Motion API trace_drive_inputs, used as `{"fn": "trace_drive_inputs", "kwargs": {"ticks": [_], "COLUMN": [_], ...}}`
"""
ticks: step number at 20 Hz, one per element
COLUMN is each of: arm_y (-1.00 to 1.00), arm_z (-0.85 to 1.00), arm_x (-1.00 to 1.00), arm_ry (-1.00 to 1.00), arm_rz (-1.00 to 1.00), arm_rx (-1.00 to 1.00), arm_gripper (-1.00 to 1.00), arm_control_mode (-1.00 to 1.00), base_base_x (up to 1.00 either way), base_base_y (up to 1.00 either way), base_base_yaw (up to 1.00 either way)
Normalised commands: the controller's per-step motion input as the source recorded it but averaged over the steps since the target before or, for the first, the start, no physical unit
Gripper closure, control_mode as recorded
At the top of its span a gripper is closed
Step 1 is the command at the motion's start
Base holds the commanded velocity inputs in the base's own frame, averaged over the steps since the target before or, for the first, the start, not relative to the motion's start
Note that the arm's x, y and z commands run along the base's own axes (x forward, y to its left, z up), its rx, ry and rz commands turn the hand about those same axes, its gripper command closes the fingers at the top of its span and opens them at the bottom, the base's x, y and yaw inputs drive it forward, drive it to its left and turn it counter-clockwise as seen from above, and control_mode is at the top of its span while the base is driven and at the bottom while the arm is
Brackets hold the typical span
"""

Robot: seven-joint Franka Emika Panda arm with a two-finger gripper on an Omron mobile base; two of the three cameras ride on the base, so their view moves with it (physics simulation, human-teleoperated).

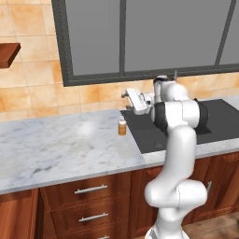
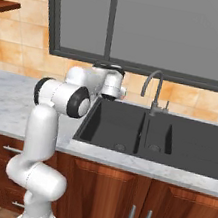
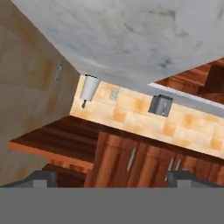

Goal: Restock the sink supplies by placing the sponge and soap dispenser on the counter and next to the sink. Make sure the soap dispenser is upright.

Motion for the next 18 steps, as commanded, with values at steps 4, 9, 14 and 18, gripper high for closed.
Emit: {"fn": "trace_drive_inputs", "kwargs": {"ticks": [4,9,14,18], "arm_y": [0.36,0.18,-0.01,-0.02], "arm_z": [0.23,0.0,-0.15,-0.81], "arm_x": [-0.78,-0.83,-0.91,-0.96], "arm_ry": [-0.36,-0.46,-0.4,-0.21], "arm_rz": [0.07,0.21,0.27,0.19], "arm_rx": [-0.23,-0.37,-0.39,-0.34], "arm_gripper": [-1.0,-1.0,-1.0,-1.0], "arm_control_mode": [-1.0,-1.0,-1.0,-1.0], "base_base_x": [0.0,0.0,0.0,0.0], "base_base_y": [0.0,0.0,0.0,0.0], "base_base_yaw": [0.0,0.0,0.0,0.0]}}
